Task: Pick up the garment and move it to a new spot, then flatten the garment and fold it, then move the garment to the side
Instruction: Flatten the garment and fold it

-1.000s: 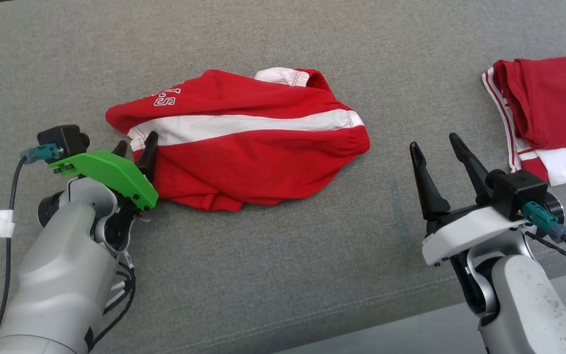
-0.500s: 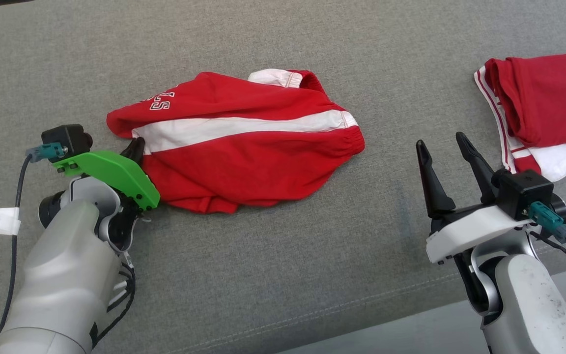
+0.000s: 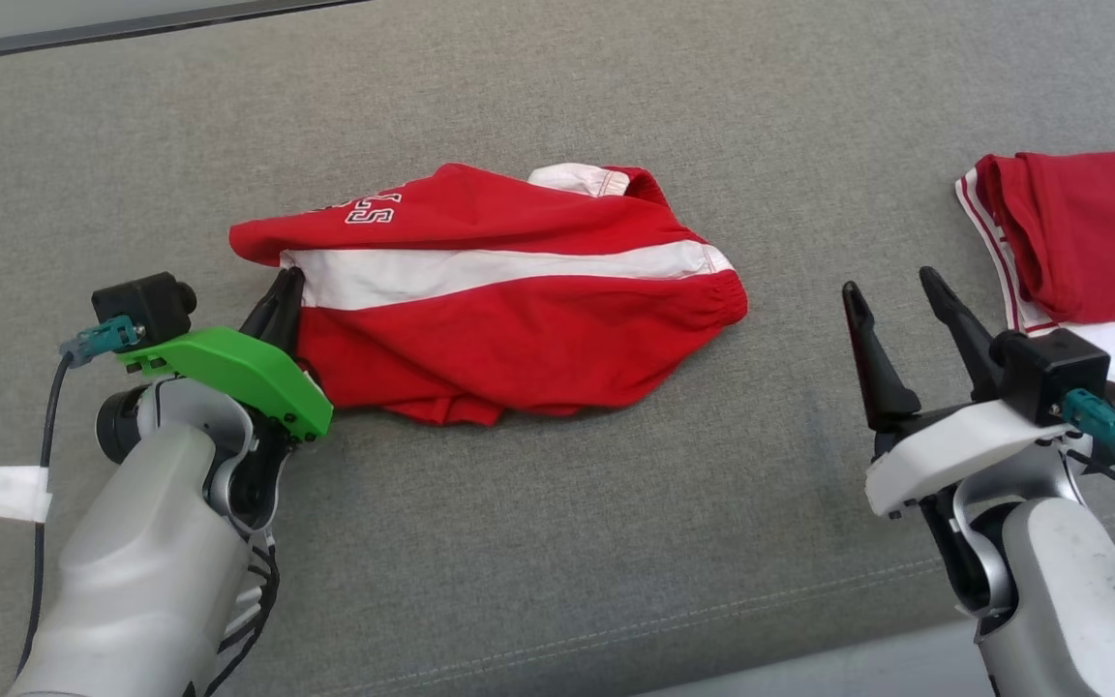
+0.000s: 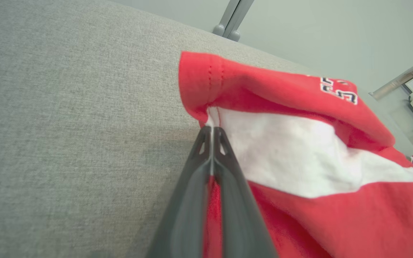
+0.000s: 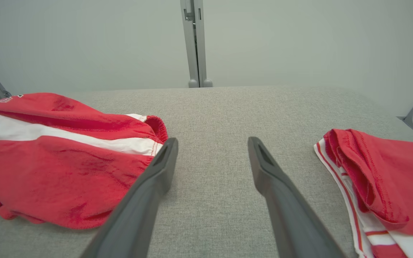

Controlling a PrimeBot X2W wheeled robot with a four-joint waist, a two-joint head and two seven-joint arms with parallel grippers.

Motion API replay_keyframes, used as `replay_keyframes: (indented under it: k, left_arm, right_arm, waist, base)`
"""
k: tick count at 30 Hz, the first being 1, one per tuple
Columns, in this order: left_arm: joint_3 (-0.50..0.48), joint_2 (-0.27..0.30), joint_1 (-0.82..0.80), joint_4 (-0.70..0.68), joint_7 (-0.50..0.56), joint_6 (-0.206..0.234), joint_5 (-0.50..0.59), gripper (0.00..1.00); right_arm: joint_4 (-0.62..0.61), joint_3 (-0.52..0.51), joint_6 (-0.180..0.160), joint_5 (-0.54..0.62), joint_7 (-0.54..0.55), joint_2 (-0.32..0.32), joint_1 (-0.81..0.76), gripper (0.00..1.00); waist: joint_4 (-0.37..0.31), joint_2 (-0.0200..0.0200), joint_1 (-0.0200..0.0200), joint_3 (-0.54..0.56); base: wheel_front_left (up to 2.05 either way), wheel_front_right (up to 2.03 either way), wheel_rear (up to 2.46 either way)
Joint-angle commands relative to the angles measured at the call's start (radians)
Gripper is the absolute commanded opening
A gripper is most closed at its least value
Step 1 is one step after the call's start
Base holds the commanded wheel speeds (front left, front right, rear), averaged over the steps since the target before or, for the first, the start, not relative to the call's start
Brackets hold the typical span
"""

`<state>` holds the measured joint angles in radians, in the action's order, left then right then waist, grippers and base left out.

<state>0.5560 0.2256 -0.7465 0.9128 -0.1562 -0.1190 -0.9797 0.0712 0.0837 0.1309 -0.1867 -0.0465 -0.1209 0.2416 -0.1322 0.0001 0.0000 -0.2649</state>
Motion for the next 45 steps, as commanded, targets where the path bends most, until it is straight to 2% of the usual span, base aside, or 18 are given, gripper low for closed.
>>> replay_keyframes:
  k: [1,7,10,11,15,18,23,29,36,44,45]
  left_arm:
    - [0.006,0.02,0.031,-0.032,-0.007,-0.003,0.009,0.0]
    - [0.008,0.095,0.16,-0.247,0.016,0.039,0.004,0.0]
    - [0.0,0.14,0.235,-0.397,0.036,0.091,-0.001,0.0]
    - [0.0,0.14,0.235,-0.397,0.036,0.091,-0.001,0.0]
    - [-0.008,0.183,0.327,-0.588,0.065,0.171,-0.01,0.0]
    - [-0.013,0.198,0.373,-0.691,0.08,0.218,-0.012,0.0]
    - [-0.011,0.201,0.41,-0.792,0.091,0.261,-0.017,0.0]
    - [0.002,0.2,0.427,-0.838,0.097,0.279,-0.007,0.0]
    - [0.011,0.194,0.408,-0.841,0.101,0.284,0.002,0.0]
    - [0.018,0.185,0.393,-0.828,0.098,0.279,0.005,0.0]
    - [0.018,0.186,0.393,-0.827,0.097,0.278,0.004,0.0]
  right_arm:
    - [0.004,-0.007,-0.001,-0.018,0.015,-0.018,0.018,1.0]
    - [0.05,0.014,-0.001,-0.103,0.101,-0.085,0.076,1.0]
    - [0.085,0.042,-0.001,-0.184,0.143,-0.111,0.108,1.0]
    - [0.085,0.042,-0.001,-0.184,0.143,-0.111,0.108,1.0]
    - [0.144,0.094,0.0,-0.282,0.182,-0.151,0.147,1.0]
    - [0.184,0.146,0.0,-0.347,0.203,-0.171,0.186,1.0]
    - [0.226,0.251,0.0,-0.429,0.235,-0.219,0.26,1.0]
    - [0.269,0.349,0.0,-0.515,0.243,-0.265,0.333,1.0]
    - [0.367,0.401,0.0,-0.59,0.23,-0.263,0.398,1.0]
    - [0.386,0.495,0.0,-0.622,0.19,-0.288,0.431,1.0]
    - [0.383,0.507,0.0,-0.619,0.184,-0.292,0.434,0.93]
  waist:
    - [0.024,-0.0001,0.0,0.02]
    - [0.064,-0.0001,0.0,0.04]
    - [0.089,-0.0001,0.0,0.044]
    - [0.089,-0.0001,0.0,0.044]
    - [0.12,-0.0001,0.0,0.043]
    - [0.135,-0.0001,0.0,0.039]
    - [0.149,-0.0001,0.0,0.027]
    - [0.158,-0.0001,0.0,0.005]
    - [0.173,-0.0001,0.0,-0.023]
    - [0.186,-0.0001,0.0,-0.027]
    - [0.186,-0.0001,0.0,-0.026]
  base:
    - [0.0,0.0,0.0]
    - [0.0,0.0,0.0]
    - [0.0,0.0,0.0]
    - [0.0,0.0,0.0]
    - [0.0,0.0,0.0]
    - [0.0,0.0,0.0]
    - [0.0,0.0,0.0]
    - [0.0,0.0,0.0]
    - [0.0,0.0,0.0]
    - [0.0,0.0,0.0]
    - [0.0,0.0,0.0]
